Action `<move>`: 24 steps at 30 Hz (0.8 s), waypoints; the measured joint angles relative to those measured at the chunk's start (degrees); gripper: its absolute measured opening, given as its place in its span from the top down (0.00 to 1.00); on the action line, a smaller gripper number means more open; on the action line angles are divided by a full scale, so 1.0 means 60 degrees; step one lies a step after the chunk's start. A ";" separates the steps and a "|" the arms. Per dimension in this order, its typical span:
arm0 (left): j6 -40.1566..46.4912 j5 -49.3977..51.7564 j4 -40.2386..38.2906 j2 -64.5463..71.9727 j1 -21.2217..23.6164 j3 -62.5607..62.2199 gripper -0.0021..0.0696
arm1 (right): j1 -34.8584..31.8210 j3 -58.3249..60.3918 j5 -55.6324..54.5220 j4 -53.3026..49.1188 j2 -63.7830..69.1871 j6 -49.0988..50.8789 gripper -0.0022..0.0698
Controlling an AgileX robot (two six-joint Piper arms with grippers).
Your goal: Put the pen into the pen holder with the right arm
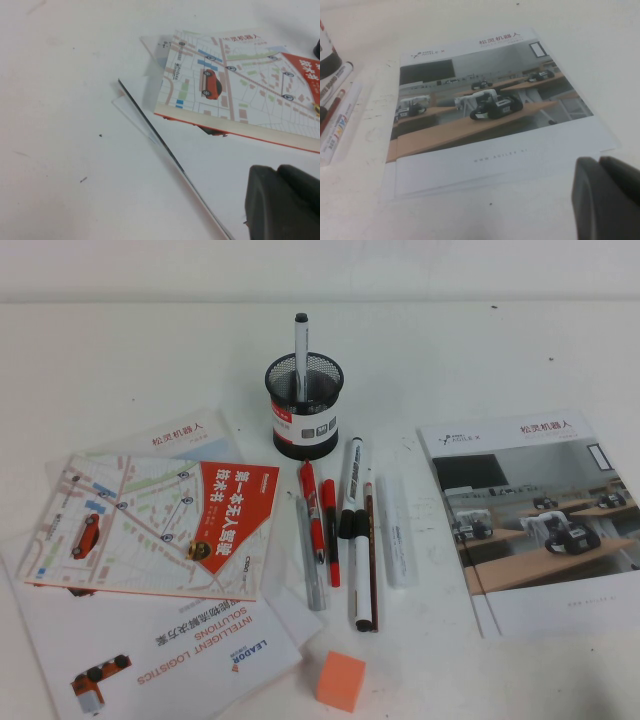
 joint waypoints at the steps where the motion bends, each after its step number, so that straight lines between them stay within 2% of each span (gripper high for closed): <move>1: 0.0000 0.0000 0.0000 0.0000 0.0000 0.0000 0.97 | 0.0000 0.0000 0.0000 0.0049 0.0000 0.0000 1.00; 24: 0.0000 0.0000 0.0000 0.0000 0.0000 0.0000 0.97 | 0.0000 0.0000 -0.0018 0.0385 0.0000 0.0000 1.00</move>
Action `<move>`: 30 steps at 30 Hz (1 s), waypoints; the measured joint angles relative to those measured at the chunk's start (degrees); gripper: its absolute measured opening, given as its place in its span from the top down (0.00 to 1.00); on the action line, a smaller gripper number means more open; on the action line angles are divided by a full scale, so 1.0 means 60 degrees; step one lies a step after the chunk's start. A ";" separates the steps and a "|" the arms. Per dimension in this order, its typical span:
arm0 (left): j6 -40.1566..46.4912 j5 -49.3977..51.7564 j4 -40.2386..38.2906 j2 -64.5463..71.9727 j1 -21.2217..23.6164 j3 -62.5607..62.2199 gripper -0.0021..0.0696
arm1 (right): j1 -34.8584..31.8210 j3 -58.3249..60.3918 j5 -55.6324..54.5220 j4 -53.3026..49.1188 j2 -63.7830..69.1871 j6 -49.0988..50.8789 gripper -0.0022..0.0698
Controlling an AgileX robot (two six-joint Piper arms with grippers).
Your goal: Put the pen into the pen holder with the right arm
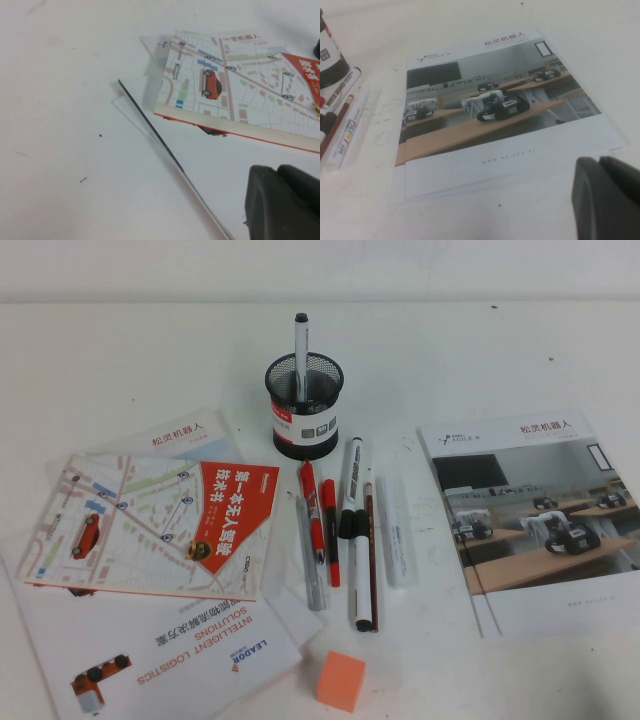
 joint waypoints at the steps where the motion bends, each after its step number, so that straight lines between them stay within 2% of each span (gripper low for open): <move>1: 0.0000 0.0000 0.0000 0.0000 0.0000 0.0000 0.97 | 0.0000 0.0000 0.0000 0.0000 0.0000 0.0000 1.00; 25: 0.0000 0.0000 0.0000 0.0000 0.0000 0.0000 0.97 | 0.0000 0.0000 -0.0018 0.0074 0.0000 0.0000 1.00; 28: 0.0000 0.0000 0.0000 0.0000 0.0000 0.0000 0.97 | 0.0000 0.0000 -0.0247 0.0902 0.0000 0.0000 1.00; 30: 0.0000 0.0000 0.0000 0.0000 0.0000 0.0000 0.97 | 0.0000 0.0000 -0.0505 0.2047 0.0000 0.0000 1.00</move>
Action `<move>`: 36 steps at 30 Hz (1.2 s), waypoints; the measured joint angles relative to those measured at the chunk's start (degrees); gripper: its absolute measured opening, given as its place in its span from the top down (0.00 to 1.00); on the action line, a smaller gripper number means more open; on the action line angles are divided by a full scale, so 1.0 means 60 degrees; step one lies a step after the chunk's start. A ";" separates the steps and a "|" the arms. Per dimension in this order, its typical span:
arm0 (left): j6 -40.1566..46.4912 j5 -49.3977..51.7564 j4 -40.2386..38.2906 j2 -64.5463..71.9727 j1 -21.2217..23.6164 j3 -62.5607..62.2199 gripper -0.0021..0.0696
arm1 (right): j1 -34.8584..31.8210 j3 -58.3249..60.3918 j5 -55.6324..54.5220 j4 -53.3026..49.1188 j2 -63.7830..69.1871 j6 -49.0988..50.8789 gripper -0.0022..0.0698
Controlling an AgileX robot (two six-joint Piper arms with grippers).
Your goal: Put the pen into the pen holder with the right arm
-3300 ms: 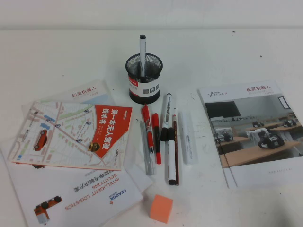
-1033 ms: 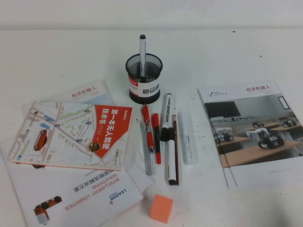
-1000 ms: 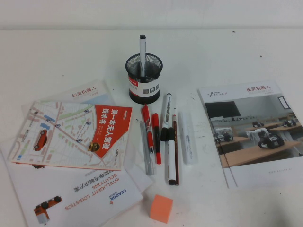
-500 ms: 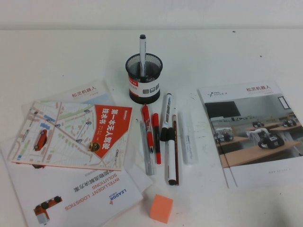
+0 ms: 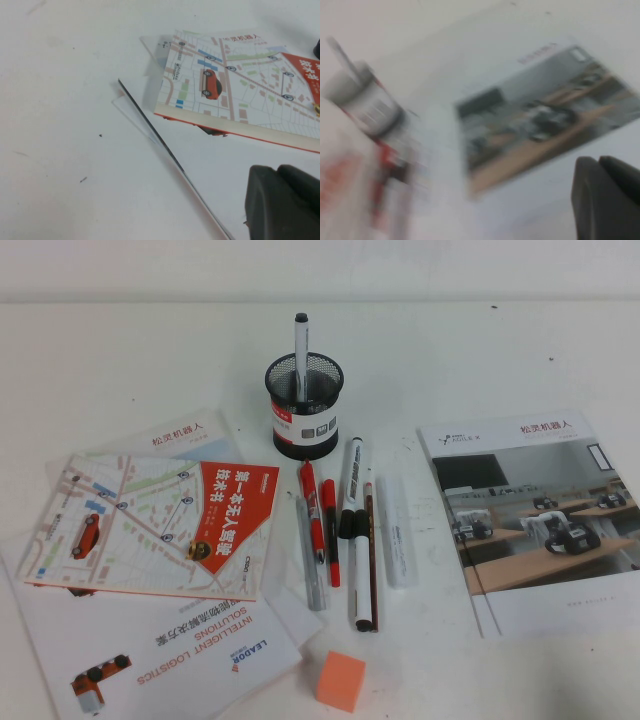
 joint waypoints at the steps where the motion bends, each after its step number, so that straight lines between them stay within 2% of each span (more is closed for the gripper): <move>1: 0.0000 0.0000 0.0000 0.0000 0.0000 0.0000 0.97 | 0.0000 0.0000 -0.0193 0.0910 0.0000 0.0000 1.00; 5: 0.0000 0.0000 0.0000 0.0000 0.0000 0.0000 0.97 | 0.0000 0.0000 -0.0821 0.5616 0.0000 0.0000 1.00; 6: 0.0000 0.0000 0.0000 0.0000 0.0000 0.0000 0.97 | 0.0000 0.0000 -0.0893 0.6506 0.0000 0.0000 1.00; 8: 0.0000 0.0000 0.0000 0.0000 0.0000 0.0000 0.97 | 0.0000 0.0000 -0.0912 0.7241 0.0000 -0.0039 1.00; 15: 0.0000 0.0000 0.0000 0.0000 0.0000 0.0000 0.97 | 0.0000 0.0000 -0.0510 0.7268 0.0000 -0.0738 1.00; 21: 0.0000 0.0000 0.0000 0.0000 0.0000 0.0000 0.97 | 0.0000 -0.0732 0.0761 0.6815 0.0285 -0.2588 1.00; 27: 0.0000 0.0000 0.0000 0.0000 0.0000 0.0000 0.97 | 0.0000 -0.3653 0.3574 0.3939 0.3231 -0.2924 1.00; 36: 0.0000 0.0000 0.0000 0.0000 0.0000 0.0000 0.97 | 0.0017 -0.7004 0.6540 0.2626 0.8015 -0.3512 1.00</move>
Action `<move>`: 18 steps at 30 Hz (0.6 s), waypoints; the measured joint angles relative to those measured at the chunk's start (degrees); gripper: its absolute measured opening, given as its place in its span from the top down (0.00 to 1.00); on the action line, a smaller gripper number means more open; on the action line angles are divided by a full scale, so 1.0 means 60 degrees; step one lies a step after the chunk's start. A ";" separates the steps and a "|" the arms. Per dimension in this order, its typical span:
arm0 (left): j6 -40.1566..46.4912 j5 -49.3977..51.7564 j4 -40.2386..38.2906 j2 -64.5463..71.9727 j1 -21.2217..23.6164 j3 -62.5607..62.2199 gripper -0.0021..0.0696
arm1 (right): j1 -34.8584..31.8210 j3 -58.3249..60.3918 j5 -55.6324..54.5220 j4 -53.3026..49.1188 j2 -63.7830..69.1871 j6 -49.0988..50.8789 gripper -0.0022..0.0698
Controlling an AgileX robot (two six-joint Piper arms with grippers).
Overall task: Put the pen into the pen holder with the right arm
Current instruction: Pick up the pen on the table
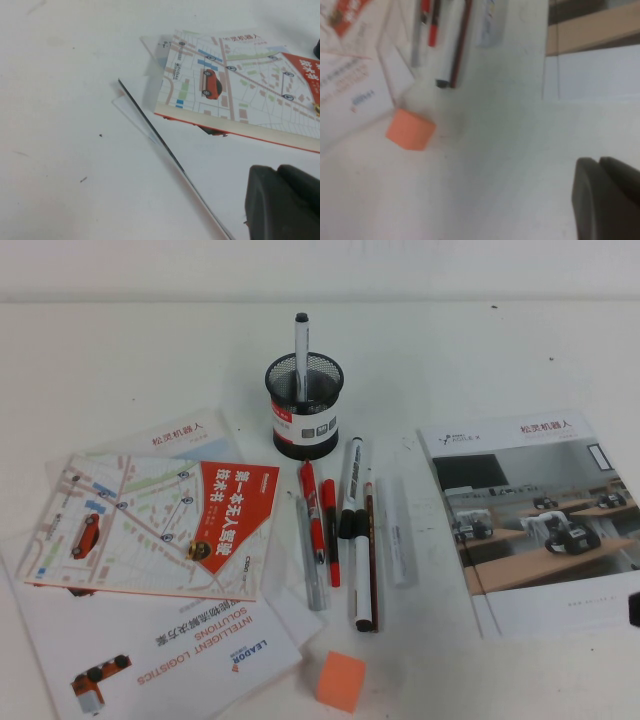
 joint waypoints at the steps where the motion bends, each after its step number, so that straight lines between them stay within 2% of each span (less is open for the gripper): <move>1: 0.0000 0.0000 0.0000 0.0000 0.0000 0.0000 0.97 | 0.0067 -0.0302 0.0147 -0.0195 0.0464 0.0000 1.00; 6: 0.0000 0.0000 0.0000 0.0000 0.0000 0.0000 0.97 | 0.1188 -0.1841 0.0672 -0.2016 0.2370 0.1062 1.00; 13: 0.0000 0.0000 0.0000 0.0000 0.0000 0.0000 0.97 | 0.3662 -0.4563 0.2116 -0.5417 0.5447 0.3213 1.00; 18: 0.0000 0.0000 0.0000 0.0000 0.0000 0.0000 0.97 | 0.4099 -0.6607 0.2351 -0.5136 0.7657 0.3238 1.00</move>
